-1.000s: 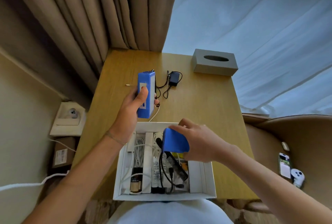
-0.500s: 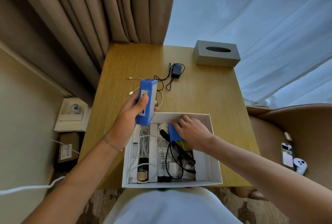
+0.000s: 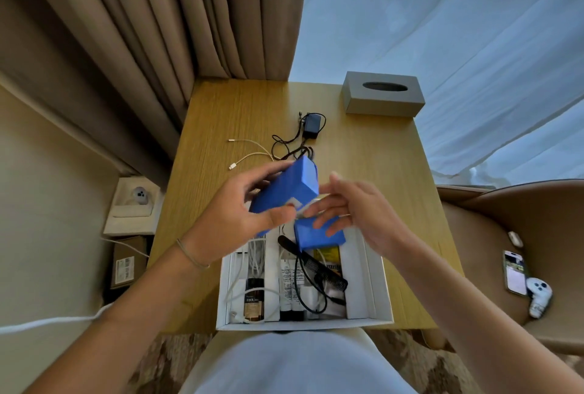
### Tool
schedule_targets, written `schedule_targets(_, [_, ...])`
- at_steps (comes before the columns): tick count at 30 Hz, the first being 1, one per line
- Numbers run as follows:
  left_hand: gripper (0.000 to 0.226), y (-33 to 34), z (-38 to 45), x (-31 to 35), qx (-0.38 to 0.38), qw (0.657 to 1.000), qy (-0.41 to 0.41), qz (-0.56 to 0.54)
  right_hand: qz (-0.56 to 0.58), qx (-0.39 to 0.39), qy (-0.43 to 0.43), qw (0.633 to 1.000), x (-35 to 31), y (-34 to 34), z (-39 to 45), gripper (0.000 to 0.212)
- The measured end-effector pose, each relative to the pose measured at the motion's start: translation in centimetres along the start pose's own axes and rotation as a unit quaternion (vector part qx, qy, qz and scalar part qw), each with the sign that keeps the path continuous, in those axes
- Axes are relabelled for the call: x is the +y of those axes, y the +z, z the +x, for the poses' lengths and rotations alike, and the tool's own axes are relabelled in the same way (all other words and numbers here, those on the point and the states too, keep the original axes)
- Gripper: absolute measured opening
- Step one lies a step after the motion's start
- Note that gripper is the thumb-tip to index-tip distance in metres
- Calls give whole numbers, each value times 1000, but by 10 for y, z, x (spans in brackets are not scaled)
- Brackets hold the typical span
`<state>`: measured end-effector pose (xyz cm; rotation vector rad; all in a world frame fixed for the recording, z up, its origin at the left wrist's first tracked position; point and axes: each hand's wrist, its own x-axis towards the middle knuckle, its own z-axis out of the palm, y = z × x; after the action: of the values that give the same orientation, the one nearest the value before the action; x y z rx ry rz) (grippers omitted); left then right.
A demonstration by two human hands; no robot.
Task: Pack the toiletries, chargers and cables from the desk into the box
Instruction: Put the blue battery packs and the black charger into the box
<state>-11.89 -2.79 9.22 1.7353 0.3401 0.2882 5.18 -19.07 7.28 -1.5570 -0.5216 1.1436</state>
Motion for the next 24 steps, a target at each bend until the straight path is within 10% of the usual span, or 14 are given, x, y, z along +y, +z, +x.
schedule_targets(9, [68, 26, 2, 2, 2, 954, 76, 291, 8, -30, 9, 999, 2, 0, -35, 40])
schedule_targets(13, [54, 31, 36, 2, -74, 878, 150, 449, 23, -65, 11, 998, 18, -9, -43, 45])
schedule_targets(17, [17, 35, 63, -4, -223, 896, 40, 383, 32, -69, 24, 997, 30, -19, -56, 44])
schedule_targets(24, [33, 9, 43, -38, -255, 936, -105, 217, -241, 30, 107, 964, 55, -23, -61, 31])
